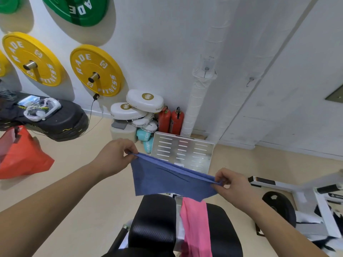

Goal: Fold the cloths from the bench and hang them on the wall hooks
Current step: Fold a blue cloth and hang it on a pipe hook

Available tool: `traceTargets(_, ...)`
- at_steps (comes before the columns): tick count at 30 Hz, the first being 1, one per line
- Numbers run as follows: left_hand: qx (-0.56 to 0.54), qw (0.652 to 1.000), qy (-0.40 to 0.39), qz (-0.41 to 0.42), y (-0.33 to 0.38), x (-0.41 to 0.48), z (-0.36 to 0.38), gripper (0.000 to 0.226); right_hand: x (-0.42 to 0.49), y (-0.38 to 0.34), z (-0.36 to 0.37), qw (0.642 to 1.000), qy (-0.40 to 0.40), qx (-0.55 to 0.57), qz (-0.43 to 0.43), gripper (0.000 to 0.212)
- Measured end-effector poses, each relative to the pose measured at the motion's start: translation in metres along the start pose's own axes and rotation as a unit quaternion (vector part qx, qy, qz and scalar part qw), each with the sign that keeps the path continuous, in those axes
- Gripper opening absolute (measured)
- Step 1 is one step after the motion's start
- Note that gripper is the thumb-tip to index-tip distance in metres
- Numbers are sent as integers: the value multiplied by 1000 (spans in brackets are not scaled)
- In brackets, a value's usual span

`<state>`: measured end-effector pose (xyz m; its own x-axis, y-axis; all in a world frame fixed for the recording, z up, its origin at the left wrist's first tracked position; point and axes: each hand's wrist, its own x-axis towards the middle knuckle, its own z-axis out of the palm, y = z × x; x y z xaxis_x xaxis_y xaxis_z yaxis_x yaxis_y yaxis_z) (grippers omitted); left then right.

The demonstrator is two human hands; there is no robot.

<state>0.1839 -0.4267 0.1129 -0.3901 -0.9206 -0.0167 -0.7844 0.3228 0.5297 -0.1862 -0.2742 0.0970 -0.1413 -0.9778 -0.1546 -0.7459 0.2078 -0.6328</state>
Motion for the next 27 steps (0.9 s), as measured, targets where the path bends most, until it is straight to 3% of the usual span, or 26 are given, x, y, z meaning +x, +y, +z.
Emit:
traceTargets(6,-17,1000,-2,0,-11,-7,4,20,-6,-10,5,999,-7,28,26,39)
traceTargets(12,2,1000,-28,2,-28,-14,17,29,-5,-16,7,999,22,9,27,13)
traceTargets(15,46,994,-88,38,-47,-32,36,20,-22,-9,26,998,36,-9,44,29)
traceTargets(19,67,973,-218,44,-75,-80,74,12,-64,13,70,993,-61,-54,83,40)
traceTargets(23,60,948,-313,23,-88,-132,97,9,-104,23,105,972,-180,-125,87,26)
traceTargets(27,-49,951,-302,-54,-92,-179,107,20,-141,21,118,959,-258,-64,102,18)
